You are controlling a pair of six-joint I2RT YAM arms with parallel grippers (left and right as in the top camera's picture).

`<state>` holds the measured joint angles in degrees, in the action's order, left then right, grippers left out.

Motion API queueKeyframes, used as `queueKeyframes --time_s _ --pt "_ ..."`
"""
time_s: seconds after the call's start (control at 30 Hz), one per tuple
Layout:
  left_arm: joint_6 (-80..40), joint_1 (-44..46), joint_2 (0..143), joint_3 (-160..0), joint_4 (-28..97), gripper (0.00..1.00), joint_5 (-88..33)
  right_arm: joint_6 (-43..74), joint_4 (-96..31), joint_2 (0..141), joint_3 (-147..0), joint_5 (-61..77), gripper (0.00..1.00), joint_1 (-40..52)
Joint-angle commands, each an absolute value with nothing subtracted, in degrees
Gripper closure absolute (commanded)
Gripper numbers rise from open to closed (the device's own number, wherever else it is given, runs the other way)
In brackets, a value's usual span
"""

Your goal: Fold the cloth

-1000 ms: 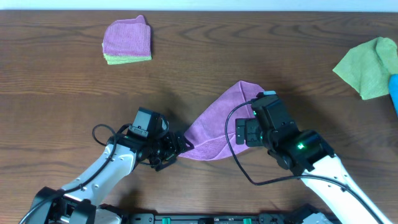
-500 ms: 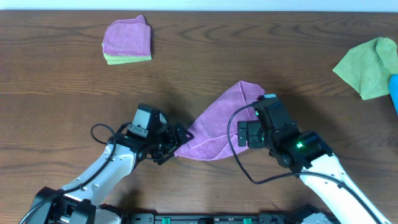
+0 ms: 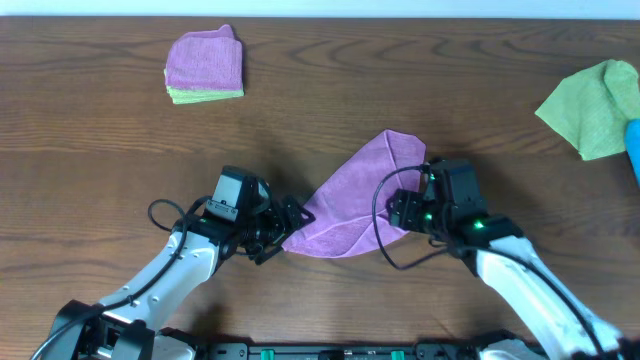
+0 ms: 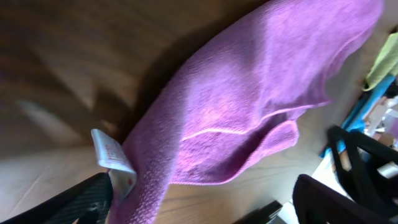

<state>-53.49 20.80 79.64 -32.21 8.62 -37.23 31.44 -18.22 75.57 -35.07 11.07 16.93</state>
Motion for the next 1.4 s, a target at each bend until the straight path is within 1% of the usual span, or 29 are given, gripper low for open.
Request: queueKeyframes --time_s 0.0,0.03,0.07,0.1,0.13,0.23,0.37,0.4,0.47,0.5,0.53,0.63,0.7,0.87,0.93,1.07,1.2,1.27,1.33,1.37 --pt "-50.11 20.97 79.70 -32.27 6.57 0.03 -38.54 39.77 -15.49 80.14 -34.74 16.99 0.30 16.53" --pt "-50.06 20.93 79.68 -32.32 6.20 0.02 -38.39 40.34 -15.03 81.23 -34.74 17.02 0.32 16.53" --pt "-48.97 20.71 79.68 -32.32 5.56 0.02 -38.35 40.49 -14.24 82.35 -34.74 17.63 0.38 16.53" --pt "-47.97 20.49 79.68 -32.32 5.54 0.05 -38.22 40.49 -13.74 82.56 -34.74 18.04 0.39 16.53" --pt "-46.96 20.08 79.66 -32.32 5.82 0.05 -37.91 40.51 -13.15 82.56 -34.74 18.06 0.41 16.53" --pt "-46.28 18.68 79.66 -32.32 5.91 0.05 -37.89 41.54 -12.47 82.52 -34.76 17.45 0.54 16.53" --pt "-46.24 18.17 79.66 -32.32 5.91 0.05 -37.69 41.52 -11.66 82.52 -34.76 14.04 0.62 16.58" --pt "-46.24 18.17 79.66 -32.32 5.87 0.05 -37.54 41.50 -11.25 82.52 -34.76 13.23 0.63 16.58" --pt "-45.76 18.17 79.66 -32.32 5.63 0.05 -37.52 41.50 -11.35 82.52 -34.76 11.99 0.55 16.58" --pt "-45.47 18.17 79.57 -32.32 5.43 0.05 -37.54 41.25 -11.46 82.52 -34.76 11.79 0.54 16.58" --pt "-45.01 18.17 79.44 -32.34 5.28 0.05 -37.52 41.10 -11.60 82.54 -34.76 11.16 0.56 16.58" --pt "-43.46 18.00 78.54 -32.38 4.51 0.05 -37.54 41.08 -11.77 82.56 -34.76 9.13 0.53 16.58" --pt "-43.16 17.91 77.34 -32.42 3.62 0.05 -37.50 41.10 -11.51 82.56 -34.74 8.43 0.56 16.58" --pt "-40.73 17.89 72.75 -32.42 2.31 0.05 -36.49 41.12 -10.63 82.78 -34.74 5.96 0.57 16.58" --pt "-40.45 17.87 70.54 -32.42 2.52 0.05 -35.57 41.12 -10.20 82.85 -34.74 4.71 0.60 16.58" --pt "-40.40 17.45 66.76 -32.42 2.90 0.05 -35.46 41.17 -8.73 84.27 -34.74 3.86 0.60 16.58" --pt "-39.81 16.60 63.35 -32.42 4.67 0.05 -35.35 42.04 -7.44 86.63 -34.76 4.82 0.61 16.58" --pt "-39.59 15.97 62.41 -32.42 5.89 0.05 -35.18 42.19 -6.98 87.00 -34.76 4.93 0.64 16.58" --pt "-39.33 15.20 61.69 -32.42 7.18 0.05 -35.20 42.19 -6.48 87.00 -34.76 4.93 0.74 16.58" --pt "-39.29 14.92 61.52 -32.42 7.62 0.05 -35.20 42.19 -6.13 87.00 -34.76 4.99 0.81 16.58"
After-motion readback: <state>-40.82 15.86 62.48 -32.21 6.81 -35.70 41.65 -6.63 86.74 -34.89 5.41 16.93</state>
